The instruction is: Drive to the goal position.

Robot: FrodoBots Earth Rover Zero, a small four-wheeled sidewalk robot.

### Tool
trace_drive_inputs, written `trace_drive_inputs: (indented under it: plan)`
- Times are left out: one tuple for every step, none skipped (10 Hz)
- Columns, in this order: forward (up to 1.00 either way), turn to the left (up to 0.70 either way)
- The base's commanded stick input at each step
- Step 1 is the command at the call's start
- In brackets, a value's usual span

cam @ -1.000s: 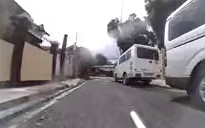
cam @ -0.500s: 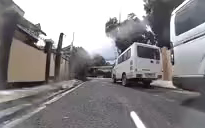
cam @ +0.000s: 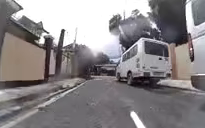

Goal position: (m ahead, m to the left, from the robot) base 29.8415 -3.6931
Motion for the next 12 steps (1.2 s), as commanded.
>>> trace_drive_inputs:
  plan:
    - [0.7, 0.0]
    - [0.7, 0.0]
    - [0.7, 0.0]
    - [0.7, -0.04]
    - [0.7, -0.08]
    - [0.7, -0.11]
    - [0.7, -0.15]
    - [0.7, -0.19]
    - [0.7, -0.23]
    - [0.7, -0.26]
    - [0.7, -0.3]
    - [0.7, -0.34]
